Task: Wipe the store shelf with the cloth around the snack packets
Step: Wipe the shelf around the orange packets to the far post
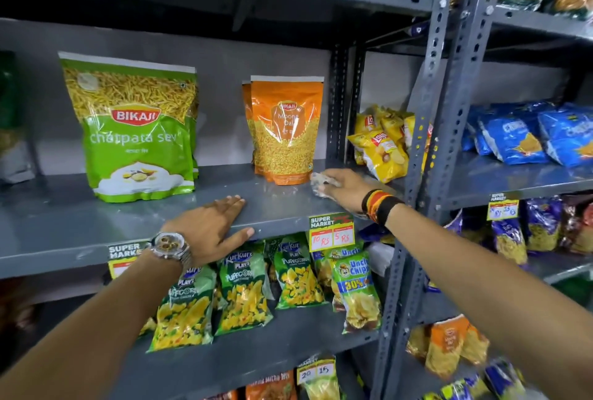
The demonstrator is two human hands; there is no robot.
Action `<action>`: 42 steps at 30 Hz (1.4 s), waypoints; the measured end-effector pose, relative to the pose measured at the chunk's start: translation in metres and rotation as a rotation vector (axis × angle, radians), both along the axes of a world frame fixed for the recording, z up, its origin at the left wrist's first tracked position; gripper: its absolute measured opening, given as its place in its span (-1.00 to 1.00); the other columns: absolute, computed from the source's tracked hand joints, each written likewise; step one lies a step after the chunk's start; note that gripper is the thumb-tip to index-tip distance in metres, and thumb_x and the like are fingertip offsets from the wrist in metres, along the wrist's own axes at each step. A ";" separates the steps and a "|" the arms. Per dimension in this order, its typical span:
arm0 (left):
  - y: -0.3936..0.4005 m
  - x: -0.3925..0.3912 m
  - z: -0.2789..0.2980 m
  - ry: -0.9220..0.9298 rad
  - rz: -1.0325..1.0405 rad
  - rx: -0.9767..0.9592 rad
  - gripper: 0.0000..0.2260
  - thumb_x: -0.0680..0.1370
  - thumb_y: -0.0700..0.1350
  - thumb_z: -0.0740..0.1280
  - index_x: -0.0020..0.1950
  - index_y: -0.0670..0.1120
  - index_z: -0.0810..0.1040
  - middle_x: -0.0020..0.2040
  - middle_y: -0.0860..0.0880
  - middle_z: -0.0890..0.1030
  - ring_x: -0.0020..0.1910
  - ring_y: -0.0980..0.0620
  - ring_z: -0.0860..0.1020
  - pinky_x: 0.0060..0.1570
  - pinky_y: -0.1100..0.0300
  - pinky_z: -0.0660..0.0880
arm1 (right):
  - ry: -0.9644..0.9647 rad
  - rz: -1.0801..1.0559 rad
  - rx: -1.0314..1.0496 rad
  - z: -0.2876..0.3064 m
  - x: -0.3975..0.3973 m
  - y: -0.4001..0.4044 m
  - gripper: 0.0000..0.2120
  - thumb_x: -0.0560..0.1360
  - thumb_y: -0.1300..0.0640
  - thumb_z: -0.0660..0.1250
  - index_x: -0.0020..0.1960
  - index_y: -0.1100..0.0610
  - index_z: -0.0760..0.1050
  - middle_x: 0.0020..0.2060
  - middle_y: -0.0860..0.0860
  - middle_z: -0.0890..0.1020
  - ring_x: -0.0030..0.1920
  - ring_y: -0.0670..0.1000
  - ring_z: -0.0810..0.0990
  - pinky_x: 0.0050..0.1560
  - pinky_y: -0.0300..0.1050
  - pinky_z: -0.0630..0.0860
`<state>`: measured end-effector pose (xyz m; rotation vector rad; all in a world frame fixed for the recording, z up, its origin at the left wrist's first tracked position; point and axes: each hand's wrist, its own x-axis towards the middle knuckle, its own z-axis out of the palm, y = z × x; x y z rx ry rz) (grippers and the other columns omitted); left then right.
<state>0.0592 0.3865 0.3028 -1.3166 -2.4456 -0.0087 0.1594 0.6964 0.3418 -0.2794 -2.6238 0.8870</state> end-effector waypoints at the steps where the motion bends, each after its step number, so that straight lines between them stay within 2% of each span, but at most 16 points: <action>1: 0.000 -0.001 -0.001 0.003 -0.005 0.004 -0.03 0.43 0.52 -0.33 0.61 -0.09 0.12 0.59 -0.09 0.27 0.49 -0.06 0.35 0.43 0.01 0.36 | -0.026 0.072 -0.025 0.004 0.003 -0.010 -0.61 0.47 -0.10 0.35 0.26 -0.02 0.53 0.28 -0.03 0.56 0.28 -0.02 0.51 0.36 0.02 0.40; 5: -0.001 0.002 0.000 0.007 0.002 -0.003 -0.03 0.43 0.51 -0.33 0.61 -0.10 0.13 0.59 -0.10 0.27 0.49 -0.07 0.35 0.43 0.01 0.35 | 0.045 0.047 0.009 0.036 0.003 0.002 -0.60 0.55 0.07 0.32 0.36 0.11 0.45 0.35 0.01 0.49 0.37 0.02 0.43 0.38 -0.09 0.32; 8: 0.000 0.001 -0.001 0.005 0.006 -0.001 -0.07 0.46 0.49 -0.29 0.61 -0.09 0.12 0.59 -0.09 0.26 0.50 -0.06 0.34 0.45 0.02 0.33 | 0.043 -0.065 0.051 0.030 0.005 0.022 -0.72 0.56 0.17 0.30 0.25 0.18 0.53 0.16 0.04 0.59 0.20 0.01 0.52 0.22 -0.16 0.39; 12: 0.001 -0.002 -0.003 -0.005 0.009 0.002 -0.09 0.47 0.49 -0.28 0.61 -0.07 0.12 0.59 -0.08 0.26 0.51 -0.06 0.33 0.44 -0.01 0.35 | 0.021 0.056 0.070 -0.004 0.005 -0.001 -0.72 0.52 0.08 0.33 0.23 -0.01 0.54 0.18 -0.01 0.63 0.20 0.03 0.58 0.29 0.06 0.48; 16: 0.001 0.000 -0.002 0.000 0.001 0.000 -0.13 0.50 0.47 -0.24 0.61 -0.08 0.11 0.59 -0.09 0.26 0.50 -0.06 0.35 0.44 0.02 0.34 | -0.119 0.309 0.097 0.018 0.025 -0.036 -0.65 0.56 0.07 0.30 0.34 0.02 0.46 0.10 -0.23 0.57 0.05 -0.26 0.54 0.12 -0.40 0.44; 20: 0.001 0.003 -0.001 -0.004 0.011 -0.007 -0.12 0.49 0.48 -0.27 0.62 -0.07 0.10 0.59 -0.08 0.25 0.50 -0.06 0.35 0.44 0.02 0.33 | -0.038 0.242 0.097 0.041 0.007 -0.007 -0.63 0.56 0.11 0.30 0.36 0.04 0.45 0.27 -0.02 0.53 0.24 -0.05 0.47 0.26 -0.15 0.34; 22: 0.002 0.003 -0.002 -0.007 0.021 -0.007 -0.14 0.50 0.47 -0.25 0.62 -0.05 0.08 0.60 -0.06 0.23 0.50 -0.04 0.33 0.45 0.02 0.32 | -0.072 0.221 0.075 0.027 0.002 -0.004 -0.70 0.55 0.12 0.31 0.27 -0.02 0.52 0.16 0.04 0.62 0.17 0.01 0.52 0.14 -0.13 0.42; 26: 0.001 0.001 -0.002 -0.001 0.039 -0.012 -0.18 0.52 0.45 -0.24 0.63 -0.02 0.04 0.61 -0.04 0.21 0.51 -0.02 0.33 0.44 0.00 0.34 | -0.100 0.396 0.057 0.013 0.027 -0.039 -0.68 0.57 0.26 0.27 0.32 0.13 0.47 -0.05 -0.14 0.63 -0.18 -0.36 0.58 -0.14 -0.44 0.44; 28: 0.002 0.002 -0.003 -0.002 0.035 -0.023 -0.19 0.52 0.45 -0.23 0.63 -0.03 0.03 0.61 -0.04 0.20 0.52 -0.01 0.31 0.46 0.01 0.32 | -0.171 0.512 0.094 0.019 0.036 -0.038 -0.64 0.57 0.26 0.26 0.36 0.10 0.42 -0.20 -0.24 0.62 -0.41 -0.40 0.53 -0.36 -0.50 0.43; 29: 0.002 0.002 -0.003 -0.003 0.037 -0.023 -0.19 0.53 0.44 -0.22 0.63 -0.03 0.03 0.62 -0.04 0.20 0.52 -0.01 0.30 0.46 0.01 0.32 | -0.179 0.535 0.114 0.023 0.035 -0.033 -0.64 0.57 0.21 0.28 0.35 0.05 0.43 -0.15 -0.24 0.66 -0.43 -0.36 0.54 -0.40 -0.50 0.44; 30: 0.002 0.002 -0.002 -0.003 0.037 -0.021 -0.19 0.53 0.44 -0.22 0.63 -0.03 0.03 0.61 -0.05 0.20 0.52 -0.01 0.30 0.46 0.00 0.32 | -0.146 0.519 0.113 0.028 0.031 -0.024 -0.65 0.57 0.16 0.29 0.34 0.02 0.45 -0.01 -0.21 0.67 -0.34 -0.32 0.57 -0.34 -0.50 0.46; 32: 0.002 0.001 -0.001 -0.006 0.032 -0.017 -0.19 0.53 0.45 -0.22 0.63 -0.03 0.05 0.61 -0.06 0.22 0.52 -0.02 0.32 0.46 0.00 0.32 | -0.034 0.400 0.100 0.034 0.010 0.003 -0.66 0.56 0.18 0.29 0.34 0.06 0.47 0.20 -0.06 0.60 0.06 -0.20 0.58 -0.03 -0.56 0.44; 34: 0.002 0.002 -0.001 -0.011 0.029 -0.014 -0.18 0.53 0.45 -0.22 0.63 -0.03 0.06 0.60 -0.06 0.23 0.51 -0.03 0.33 0.46 -0.01 0.33 | 0.032 0.266 0.085 0.032 -0.011 0.031 -0.68 0.57 0.23 0.27 0.32 0.13 0.47 0.25 0.04 0.56 0.28 -0.02 0.50 0.26 -0.37 0.39; 36: 0.002 0.002 -0.001 -0.013 0.030 -0.009 -0.20 0.54 0.44 -0.19 0.63 -0.04 0.07 0.60 -0.06 0.23 0.51 -0.03 0.32 0.46 0.00 0.32 | 0.017 0.174 0.096 0.026 -0.030 0.049 -0.68 0.57 0.23 0.27 0.32 0.14 0.48 0.28 0.09 0.55 0.32 0.07 0.48 0.28 -0.20 0.36; 39: 0.002 0.002 0.000 -0.009 0.037 -0.022 -0.19 0.53 0.44 -0.21 0.63 -0.04 0.05 0.61 -0.05 0.21 0.53 -0.02 0.28 0.48 0.01 0.30 | -0.036 0.148 0.104 0.014 -0.043 0.050 -0.68 0.56 0.21 0.29 0.31 0.13 0.49 0.24 0.11 0.59 0.28 0.10 0.52 0.20 -0.17 0.38; 42: 0.002 0.002 -0.001 -0.013 0.033 -0.026 -0.17 0.52 0.45 -0.22 0.63 -0.04 0.05 0.61 -0.05 0.20 0.54 -0.01 0.26 0.48 0.00 0.29 | -0.087 0.222 0.134 0.011 -0.040 0.040 -0.68 0.57 0.15 0.29 0.32 0.08 0.47 0.30 0.04 0.54 0.32 0.03 0.48 0.29 -0.15 0.35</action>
